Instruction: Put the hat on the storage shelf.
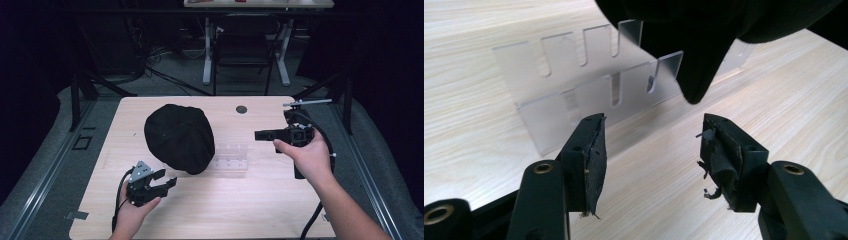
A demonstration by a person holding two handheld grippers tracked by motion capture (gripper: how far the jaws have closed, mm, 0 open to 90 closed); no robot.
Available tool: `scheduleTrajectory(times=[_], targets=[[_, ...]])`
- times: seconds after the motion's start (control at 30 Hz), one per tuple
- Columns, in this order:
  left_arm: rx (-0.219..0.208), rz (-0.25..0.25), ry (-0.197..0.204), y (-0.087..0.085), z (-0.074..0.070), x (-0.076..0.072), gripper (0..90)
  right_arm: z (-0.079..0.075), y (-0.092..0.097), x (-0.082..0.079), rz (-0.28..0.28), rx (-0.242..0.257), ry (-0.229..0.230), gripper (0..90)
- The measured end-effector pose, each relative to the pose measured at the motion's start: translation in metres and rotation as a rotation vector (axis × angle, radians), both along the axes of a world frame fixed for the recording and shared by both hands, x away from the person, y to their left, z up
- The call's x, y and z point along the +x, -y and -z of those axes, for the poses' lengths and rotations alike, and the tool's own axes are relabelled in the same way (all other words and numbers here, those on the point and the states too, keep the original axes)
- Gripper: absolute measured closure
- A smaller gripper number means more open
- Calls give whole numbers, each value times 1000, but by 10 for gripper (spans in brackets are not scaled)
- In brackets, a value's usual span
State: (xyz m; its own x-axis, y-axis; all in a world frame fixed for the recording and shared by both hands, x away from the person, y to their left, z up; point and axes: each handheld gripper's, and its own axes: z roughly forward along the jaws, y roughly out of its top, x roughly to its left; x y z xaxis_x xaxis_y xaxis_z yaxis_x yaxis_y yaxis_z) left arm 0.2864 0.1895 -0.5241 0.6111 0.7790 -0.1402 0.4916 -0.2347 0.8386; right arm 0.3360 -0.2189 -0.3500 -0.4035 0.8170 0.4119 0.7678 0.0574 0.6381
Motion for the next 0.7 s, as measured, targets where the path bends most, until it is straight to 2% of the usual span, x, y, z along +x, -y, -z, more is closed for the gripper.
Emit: scheduleTrajectory(times=[0.17,0.37,0.5,0.7], targets=[[13,-13,-3,-10,-1,-5,438,12,7,-11,-4,-26,-1,668],[-8,-44,-9,-23,1,-8,435,32,15,-26,8,-88,17,663],[-27,-51,-15,-30,9,-9,431,45,21,-35,12,-74,25,656],[-2,-70,-44,-36,21,-9,431,67,28,-49,29,-104,49,633]])
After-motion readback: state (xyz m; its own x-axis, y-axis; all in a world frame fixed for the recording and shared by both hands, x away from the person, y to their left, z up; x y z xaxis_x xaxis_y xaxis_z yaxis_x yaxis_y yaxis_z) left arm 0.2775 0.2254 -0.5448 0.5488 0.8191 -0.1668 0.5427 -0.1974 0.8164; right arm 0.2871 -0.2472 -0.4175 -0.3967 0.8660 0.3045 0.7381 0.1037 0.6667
